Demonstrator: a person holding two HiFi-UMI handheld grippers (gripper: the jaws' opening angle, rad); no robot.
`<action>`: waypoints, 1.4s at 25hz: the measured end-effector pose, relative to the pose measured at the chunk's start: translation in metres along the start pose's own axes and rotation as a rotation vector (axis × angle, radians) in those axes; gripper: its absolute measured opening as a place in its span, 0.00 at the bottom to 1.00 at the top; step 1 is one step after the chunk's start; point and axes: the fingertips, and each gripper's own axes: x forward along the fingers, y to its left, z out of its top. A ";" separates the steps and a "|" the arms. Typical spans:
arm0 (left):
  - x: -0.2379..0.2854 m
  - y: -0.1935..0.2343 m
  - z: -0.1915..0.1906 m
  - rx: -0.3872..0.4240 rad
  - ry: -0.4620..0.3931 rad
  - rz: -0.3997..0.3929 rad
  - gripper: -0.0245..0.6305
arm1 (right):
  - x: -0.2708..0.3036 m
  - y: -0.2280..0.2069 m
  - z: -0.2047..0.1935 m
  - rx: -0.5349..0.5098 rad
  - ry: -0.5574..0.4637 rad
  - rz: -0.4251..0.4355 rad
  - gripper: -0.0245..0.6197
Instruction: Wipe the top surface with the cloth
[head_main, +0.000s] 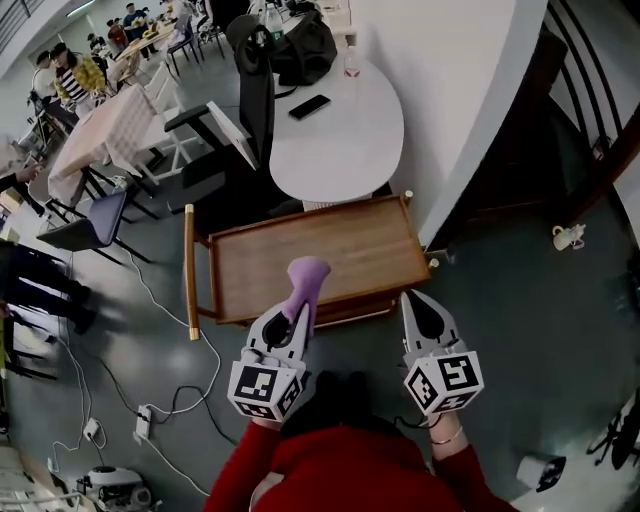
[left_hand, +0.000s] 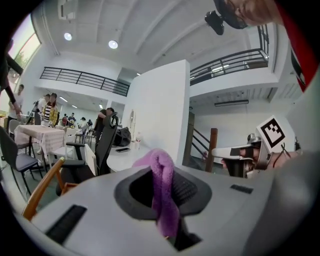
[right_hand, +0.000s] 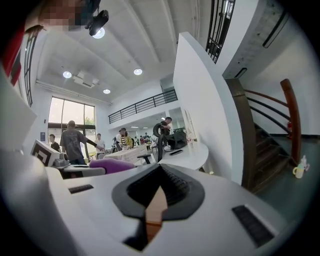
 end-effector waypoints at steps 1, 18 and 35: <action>0.006 0.003 0.000 -0.002 0.008 0.001 0.12 | 0.006 -0.003 0.003 0.001 0.002 -0.001 0.06; 0.108 0.063 -0.019 -0.028 0.089 -0.095 0.12 | 0.097 -0.036 0.008 -0.013 0.037 -0.126 0.05; 0.352 -0.042 -0.089 -0.062 0.344 -0.328 0.12 | 0.091 -0.126 0.009 0.032 0.087 -0.293 0.06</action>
